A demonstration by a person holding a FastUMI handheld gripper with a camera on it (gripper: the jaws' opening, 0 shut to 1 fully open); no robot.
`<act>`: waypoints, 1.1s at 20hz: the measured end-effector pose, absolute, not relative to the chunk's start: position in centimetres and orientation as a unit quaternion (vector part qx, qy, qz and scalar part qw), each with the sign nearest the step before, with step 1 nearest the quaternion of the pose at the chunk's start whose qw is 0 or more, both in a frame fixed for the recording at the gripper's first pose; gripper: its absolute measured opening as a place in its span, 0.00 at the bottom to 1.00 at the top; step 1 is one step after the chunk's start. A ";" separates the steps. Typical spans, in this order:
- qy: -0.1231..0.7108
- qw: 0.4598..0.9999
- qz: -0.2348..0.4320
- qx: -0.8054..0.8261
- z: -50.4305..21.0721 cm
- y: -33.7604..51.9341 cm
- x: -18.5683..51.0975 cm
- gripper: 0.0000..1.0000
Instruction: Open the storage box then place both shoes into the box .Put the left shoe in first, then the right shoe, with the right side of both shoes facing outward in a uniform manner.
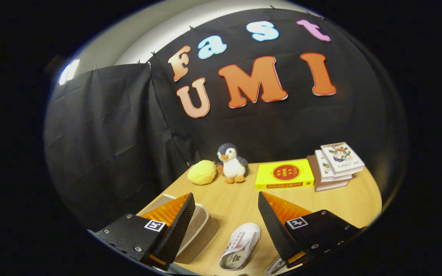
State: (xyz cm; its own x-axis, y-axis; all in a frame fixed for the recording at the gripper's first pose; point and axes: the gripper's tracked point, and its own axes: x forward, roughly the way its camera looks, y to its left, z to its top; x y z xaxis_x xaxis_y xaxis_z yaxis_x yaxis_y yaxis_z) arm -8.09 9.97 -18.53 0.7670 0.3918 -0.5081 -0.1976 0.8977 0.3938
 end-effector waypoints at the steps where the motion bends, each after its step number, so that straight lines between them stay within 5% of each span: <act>1: 0.330 0.909 0.180 0.182 -19.9 11.6 -8.8 0.98; 13: 0.480 0.786 0.293 0.256 -27.6 20.1 -14.8 0.98; 22: 0.523 0.711 0.298 0.363 -29.6 23.7 -15.5 0.98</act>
